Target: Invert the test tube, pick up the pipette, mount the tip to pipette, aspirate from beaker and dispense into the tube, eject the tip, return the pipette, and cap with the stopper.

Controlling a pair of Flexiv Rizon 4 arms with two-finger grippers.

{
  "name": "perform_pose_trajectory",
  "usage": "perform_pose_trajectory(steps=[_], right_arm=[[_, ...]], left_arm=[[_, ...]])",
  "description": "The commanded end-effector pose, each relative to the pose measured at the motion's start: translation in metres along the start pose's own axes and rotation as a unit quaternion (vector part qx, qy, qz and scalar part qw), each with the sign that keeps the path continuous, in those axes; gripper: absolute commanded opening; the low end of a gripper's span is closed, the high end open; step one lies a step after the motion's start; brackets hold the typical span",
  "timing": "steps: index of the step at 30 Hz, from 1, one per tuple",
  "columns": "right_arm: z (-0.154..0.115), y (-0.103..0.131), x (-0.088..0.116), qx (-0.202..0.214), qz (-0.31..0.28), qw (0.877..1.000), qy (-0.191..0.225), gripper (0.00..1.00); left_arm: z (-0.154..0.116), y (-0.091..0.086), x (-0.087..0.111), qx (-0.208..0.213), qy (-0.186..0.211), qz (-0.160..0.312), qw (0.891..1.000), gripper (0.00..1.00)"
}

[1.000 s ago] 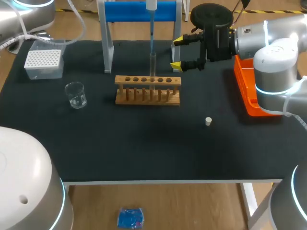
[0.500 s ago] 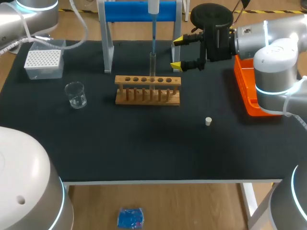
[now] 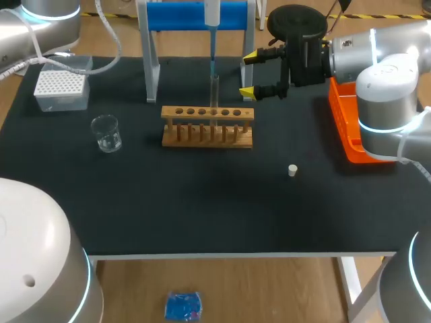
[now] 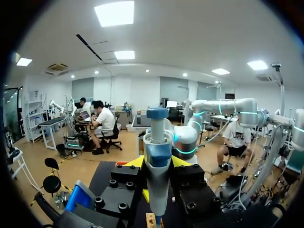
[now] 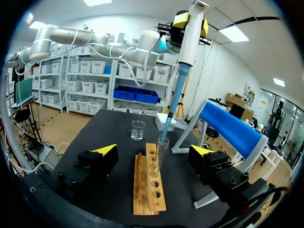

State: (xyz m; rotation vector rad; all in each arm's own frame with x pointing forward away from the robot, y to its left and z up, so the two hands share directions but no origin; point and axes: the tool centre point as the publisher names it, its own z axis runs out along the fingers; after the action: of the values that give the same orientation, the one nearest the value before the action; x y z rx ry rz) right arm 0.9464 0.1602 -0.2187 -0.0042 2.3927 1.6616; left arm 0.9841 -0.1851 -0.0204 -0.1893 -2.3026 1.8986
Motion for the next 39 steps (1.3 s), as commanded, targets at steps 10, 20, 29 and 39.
perform_pose_trajectory(steps=[10, 20, 29, 39], right_arm=[[0.0, 0.0, 0.0, 0.0, 0.0, 1.0, -0.001, 1.0], [0.0, 0.0, 0.0, 0.0, 0.0, 1.0, -0.001, 1.0], [0.0, 0.0, 0.0, 0.0, 0.0, 1.0, -0.001, 1.0], [0.0, 0.0, 0.0, 0.0, 0.0, 1.0, -0.001, 1.0]], left_arm=[[0.0, -0.001, -0.004, -0.004, -0.007, 0.01, 1.0, 0.0], [0.004, -0.001, -0.008, 0.016, -0.003, 0.021, 1.0, 0.0], [0.009, 0.002, -0.002, 0.02, 0.0, 0.017, 1.0, 0.0], [0.008, 0.006, 0.006, 0.015, -0.008, 0.009, 1.0, 0.0]])
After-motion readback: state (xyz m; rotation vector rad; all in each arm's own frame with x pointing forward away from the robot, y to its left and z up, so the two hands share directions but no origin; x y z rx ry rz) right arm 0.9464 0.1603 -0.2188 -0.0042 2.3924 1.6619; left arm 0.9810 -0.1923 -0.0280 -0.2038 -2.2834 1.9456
